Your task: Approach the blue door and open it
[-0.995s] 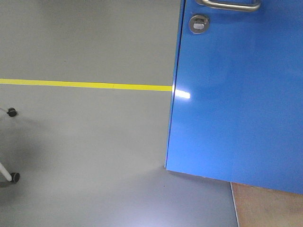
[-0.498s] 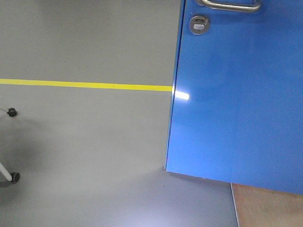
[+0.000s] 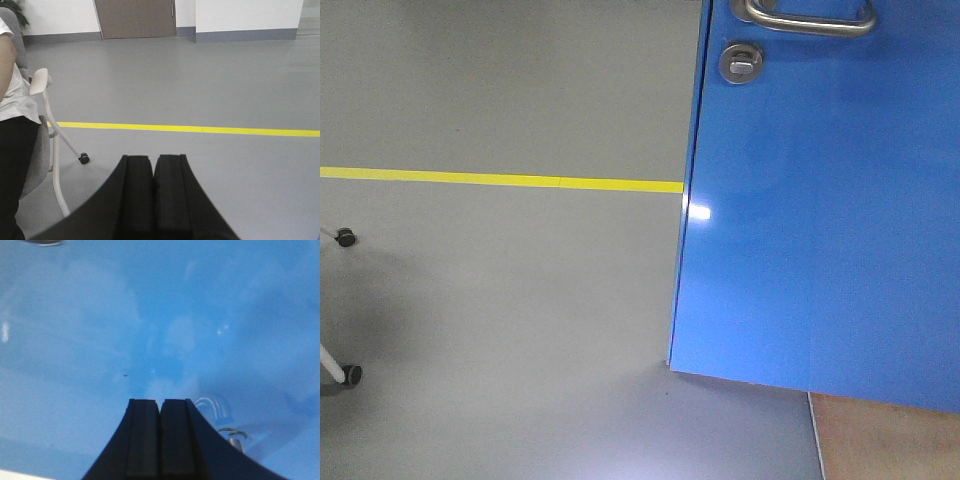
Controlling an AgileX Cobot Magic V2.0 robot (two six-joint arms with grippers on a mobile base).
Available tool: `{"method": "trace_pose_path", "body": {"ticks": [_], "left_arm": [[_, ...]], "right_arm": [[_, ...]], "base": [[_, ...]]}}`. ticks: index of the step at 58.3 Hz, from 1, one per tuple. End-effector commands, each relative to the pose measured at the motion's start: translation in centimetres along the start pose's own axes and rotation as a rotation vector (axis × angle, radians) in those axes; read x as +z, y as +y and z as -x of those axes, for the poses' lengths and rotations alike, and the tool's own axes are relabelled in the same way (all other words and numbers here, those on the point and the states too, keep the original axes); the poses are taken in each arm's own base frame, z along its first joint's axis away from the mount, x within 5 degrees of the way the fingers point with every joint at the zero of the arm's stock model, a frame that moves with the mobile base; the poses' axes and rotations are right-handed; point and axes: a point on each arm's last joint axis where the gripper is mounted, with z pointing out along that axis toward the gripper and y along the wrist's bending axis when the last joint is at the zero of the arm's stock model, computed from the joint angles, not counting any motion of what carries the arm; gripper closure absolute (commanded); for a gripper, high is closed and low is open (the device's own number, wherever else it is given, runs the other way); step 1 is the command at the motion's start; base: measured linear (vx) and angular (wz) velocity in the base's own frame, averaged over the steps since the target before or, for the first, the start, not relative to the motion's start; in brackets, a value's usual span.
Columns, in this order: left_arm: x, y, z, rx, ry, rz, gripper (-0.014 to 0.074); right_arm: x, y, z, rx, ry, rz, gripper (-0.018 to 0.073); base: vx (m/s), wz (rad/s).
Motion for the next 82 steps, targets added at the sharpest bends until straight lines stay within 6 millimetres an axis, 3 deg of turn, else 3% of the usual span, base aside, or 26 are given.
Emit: {"method": "trace_pose_path", "body": {"ticks": [1, 9, 18, 29, 43, 49, 63, 82], "left_arm": [[-0.1, 0.0, 0.7, -0.006, -0.098, -0.004, 0.0526], [-0.1, 0.0, 0.7, -0.006, -0.098, -0.004, 0.0526], [-0.1, 0.0, 0.7, -0.006, -0.098, -0.004, 0.0526], [-0.1, 0.0, 0.7, -0.006, -0.098, -0.004, 0.0526], [-0.1, 0.0, 0.7, -0.006, -0.098, -0.004, 0.0526], [-0.1, 0.0, 0.7, -0.006, -0.098, -0.004, 0.0526], [-0.1, 0.0, 0.7, -0.006, -0.098, -0.004, 0.0526], [-0.1, 0.0, 0.7, -0.006, -0.098, -0.004, 0.0526]], "right_arm": [[-3.0, 3.2, 0.1, -0.157, -0.085, 0.058, 0.0557], [-6.0, 3.5, -1.9, -0.5, -0.122, 0.02, 0.0557], [-9.7, 1.3, -3.8, -0.801, -0.118, -0.067, 0.0557], [-14.9, -2.6, -6.0, -0.991, -0.249, -0.101, 0.0557], [-19.9, -9.1, -10.9, -1.004, -0.28, -0.106, 0.0557], [-20.9, -12.6, -13.3, -1.008, -0.256, -0.114, 0.0557], [-22.3, -17.7, -16.8, -1.037, -0.317, -0.083, 0.0557], [-23.1, -19.2, -17.7, -1.025, -0.229, -0.152, 0.0557]], "base": [[0.0, 0.0], [0.0, 0.0], [0.0, 0.0], [0.0, 0.0], [0.0, 0.0], [0.0, 0.0], [0.0, 0.0], [0.0, 0.0]]}}
